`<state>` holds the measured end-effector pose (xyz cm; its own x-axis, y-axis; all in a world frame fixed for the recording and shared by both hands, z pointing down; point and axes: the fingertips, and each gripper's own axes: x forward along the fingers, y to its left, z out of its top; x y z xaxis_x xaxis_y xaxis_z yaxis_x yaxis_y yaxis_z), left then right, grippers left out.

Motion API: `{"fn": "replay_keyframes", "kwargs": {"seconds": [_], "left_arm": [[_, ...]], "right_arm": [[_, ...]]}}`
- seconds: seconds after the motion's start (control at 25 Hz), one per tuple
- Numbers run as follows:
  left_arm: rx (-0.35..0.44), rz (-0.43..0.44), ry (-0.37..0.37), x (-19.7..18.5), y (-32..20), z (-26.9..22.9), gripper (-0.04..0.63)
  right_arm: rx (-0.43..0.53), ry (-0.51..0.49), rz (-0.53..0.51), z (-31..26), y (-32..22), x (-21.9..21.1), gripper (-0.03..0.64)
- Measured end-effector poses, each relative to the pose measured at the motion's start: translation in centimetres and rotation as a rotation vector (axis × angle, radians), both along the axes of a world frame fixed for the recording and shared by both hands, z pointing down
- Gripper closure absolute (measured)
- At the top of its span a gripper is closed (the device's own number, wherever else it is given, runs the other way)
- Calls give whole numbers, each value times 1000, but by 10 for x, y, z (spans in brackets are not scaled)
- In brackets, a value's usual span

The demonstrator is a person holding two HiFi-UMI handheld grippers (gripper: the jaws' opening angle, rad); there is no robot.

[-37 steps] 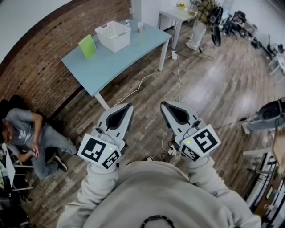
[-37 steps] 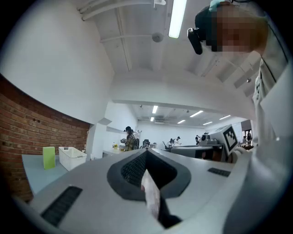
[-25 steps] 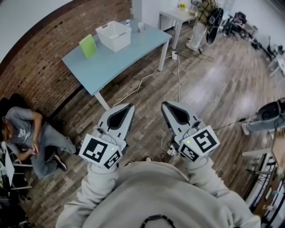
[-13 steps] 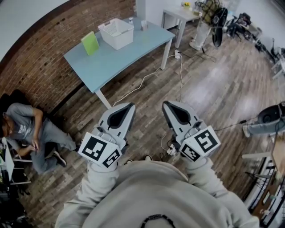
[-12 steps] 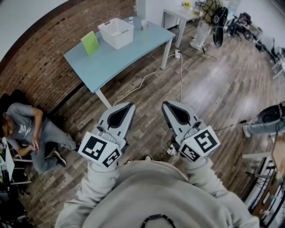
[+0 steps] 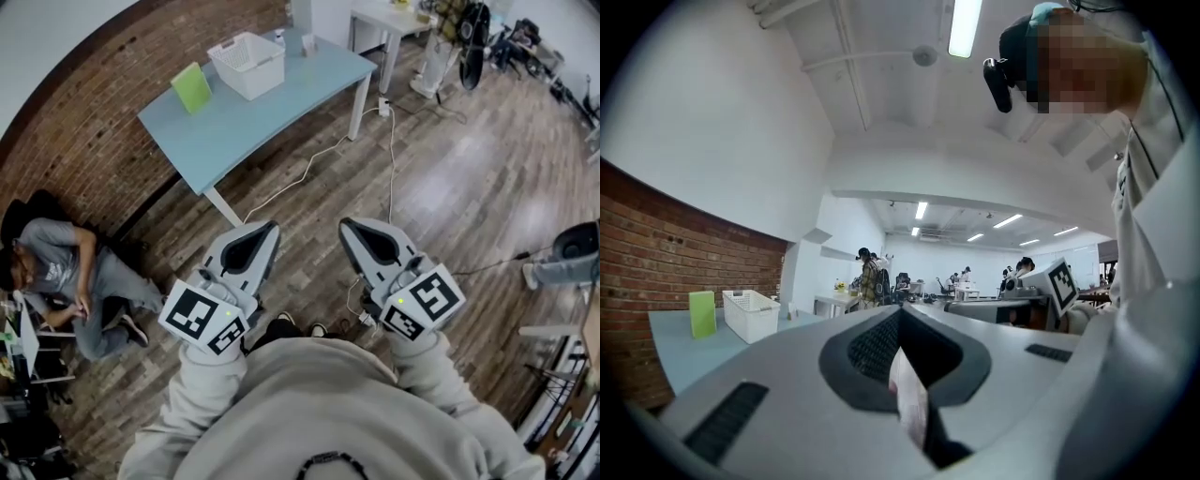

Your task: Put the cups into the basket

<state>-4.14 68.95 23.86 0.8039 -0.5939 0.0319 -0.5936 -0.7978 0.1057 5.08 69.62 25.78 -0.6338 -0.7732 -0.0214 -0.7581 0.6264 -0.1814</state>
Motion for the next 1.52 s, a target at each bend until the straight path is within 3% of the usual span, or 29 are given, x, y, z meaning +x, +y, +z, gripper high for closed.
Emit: {"fn": "replay_keyframes", "kwargs": {"seconds": [0.4,0.52,0.68,0.8,1.04,1.24,1.52], "left_arm": [[12,53,3,12,-54,14,597],[20,82,-45,22,-81,24,597],[18,63,-9,18,-131,14,598],[-27,19,-6,5,-183,21,598],[-3,60,-91,-15,-256,34,601],[-87,175,-42,-20,-300,44,600],[-73,147,17,-35,-366,40,600]], "right_arm": [[-36,34,33,20,-50,4,607],[-60,35,34,24,-75,2,607],[-44,83,4,18,-110,-16,607],[-64,73,20,18,-153,-22,607],[-111,111,72,25,-230,-17,607],[-131,115,155,27,-295,-3,607],[-108,121,123,26,-346,-42,607]]}}
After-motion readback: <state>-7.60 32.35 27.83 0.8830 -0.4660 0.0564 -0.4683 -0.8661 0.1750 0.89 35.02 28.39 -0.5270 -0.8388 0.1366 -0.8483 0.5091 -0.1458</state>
